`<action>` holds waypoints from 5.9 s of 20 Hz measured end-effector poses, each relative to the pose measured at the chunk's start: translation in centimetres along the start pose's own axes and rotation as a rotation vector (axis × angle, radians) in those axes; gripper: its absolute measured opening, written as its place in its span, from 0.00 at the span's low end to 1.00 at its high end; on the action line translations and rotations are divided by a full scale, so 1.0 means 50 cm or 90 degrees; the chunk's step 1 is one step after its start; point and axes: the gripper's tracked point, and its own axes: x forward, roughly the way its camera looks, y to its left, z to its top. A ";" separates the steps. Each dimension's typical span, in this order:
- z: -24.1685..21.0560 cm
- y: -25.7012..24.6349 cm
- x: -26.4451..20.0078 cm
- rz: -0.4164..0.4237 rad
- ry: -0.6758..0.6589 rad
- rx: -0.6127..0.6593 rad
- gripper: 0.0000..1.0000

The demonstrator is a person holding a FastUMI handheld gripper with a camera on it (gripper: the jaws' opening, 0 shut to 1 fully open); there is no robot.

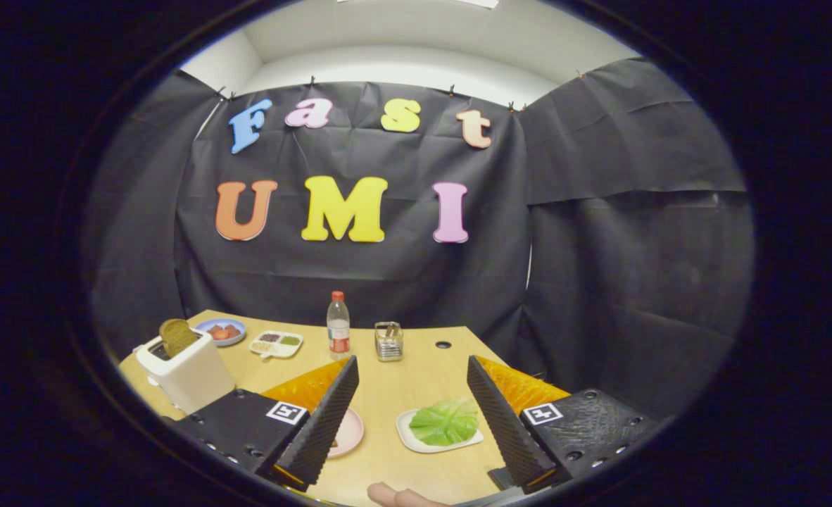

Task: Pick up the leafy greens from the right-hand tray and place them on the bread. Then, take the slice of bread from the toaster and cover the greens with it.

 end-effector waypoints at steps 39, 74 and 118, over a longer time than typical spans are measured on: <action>-0.289 -0.157 0.355 -0.025 0.222 -0.058 0.00; -0.291 0.485 0.189 0.272 0.229 -0.083 0.00; 0.007 0.649 0.010 0.261 0.083 -0.055 0.95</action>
